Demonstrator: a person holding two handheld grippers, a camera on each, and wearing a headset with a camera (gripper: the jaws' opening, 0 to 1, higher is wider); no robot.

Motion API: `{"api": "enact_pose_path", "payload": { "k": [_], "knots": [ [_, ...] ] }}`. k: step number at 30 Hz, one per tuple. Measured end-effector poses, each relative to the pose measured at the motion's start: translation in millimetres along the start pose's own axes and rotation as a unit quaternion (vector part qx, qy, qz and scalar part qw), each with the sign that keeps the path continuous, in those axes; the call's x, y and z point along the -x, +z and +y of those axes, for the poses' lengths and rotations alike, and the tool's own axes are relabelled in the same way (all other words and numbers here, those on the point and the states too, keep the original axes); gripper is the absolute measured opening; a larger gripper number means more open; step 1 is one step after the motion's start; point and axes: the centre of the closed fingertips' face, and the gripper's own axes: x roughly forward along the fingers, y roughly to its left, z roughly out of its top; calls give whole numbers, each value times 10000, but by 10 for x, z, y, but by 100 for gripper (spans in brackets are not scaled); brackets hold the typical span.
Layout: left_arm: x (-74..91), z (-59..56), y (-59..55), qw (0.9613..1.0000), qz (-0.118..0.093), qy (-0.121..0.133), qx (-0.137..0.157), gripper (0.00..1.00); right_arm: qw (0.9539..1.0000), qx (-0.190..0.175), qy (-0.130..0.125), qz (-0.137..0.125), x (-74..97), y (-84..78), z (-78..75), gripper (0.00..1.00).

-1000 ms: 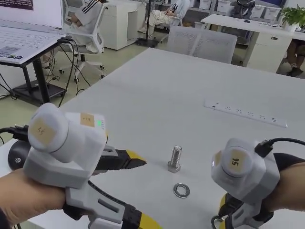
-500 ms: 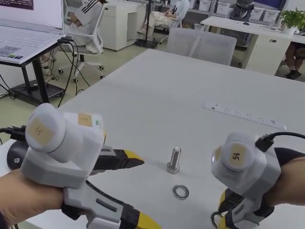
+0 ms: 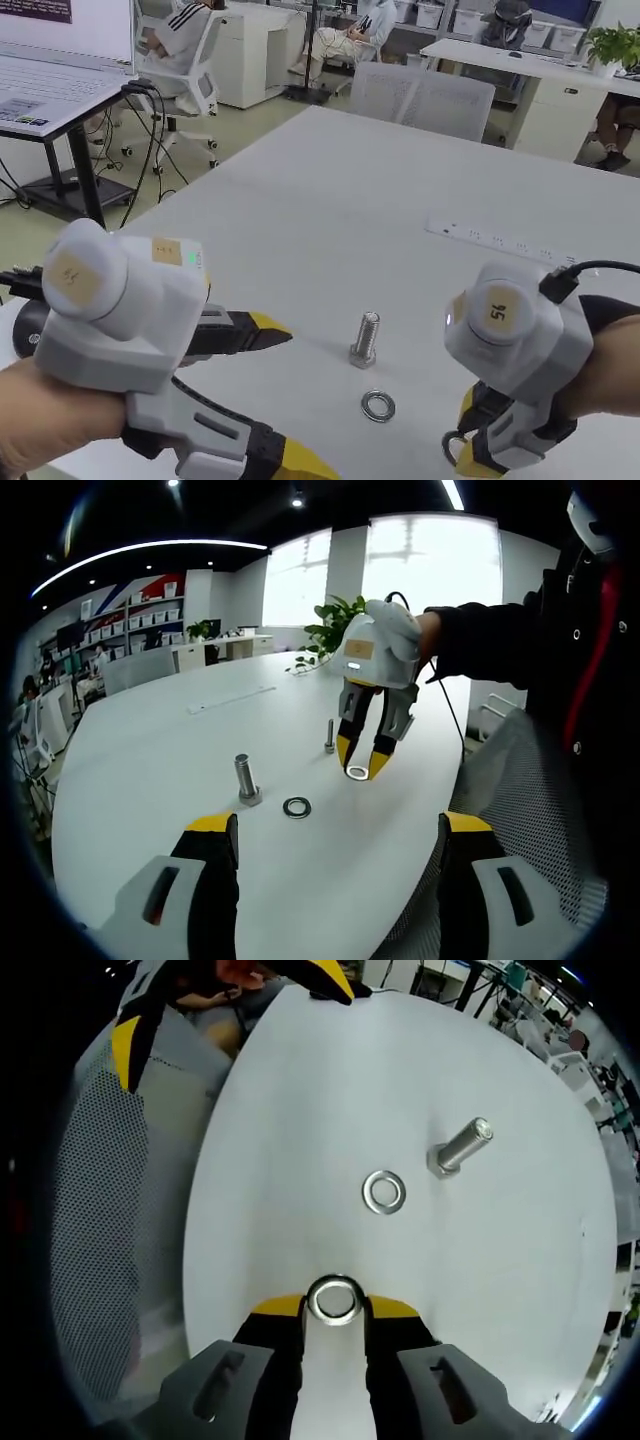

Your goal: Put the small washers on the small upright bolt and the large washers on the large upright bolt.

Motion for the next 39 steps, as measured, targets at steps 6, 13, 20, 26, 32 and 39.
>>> {"api": "enact_pose_path", "payload": {
  "k": [6, 13, 20, 26, 32, 39],
  "knots": [
    [38, 66, 4, 9999, -41, 126, 29, 82, 10000, 48, -53, -22, 66, 62, -50, 23],
    [79, 133, -1, 9997, -75, 248, 51, 82, 9998, 122, -119, -38, 119, 127, -105, 23],
    [103, 222, -10, 9991, -117, 396, 96, 82, 9996, 183, -198, -82, 198, 211, -196, 23],
    [113, 277, -27, 9986, -130, 493, 128, 82, 9993, 257, -252, -104, 254, 275, -257, 23],
    [121, 335, -57, 9979, -142, 602, 186, 82, 9990, 300, -308, -134, 329, 327, -336, 23],
    [128, 375, -80, 9974, -160, 667, 226, 82, 9984, 368, -391, -153, 422, 404, -434, 23]
  ]
}}
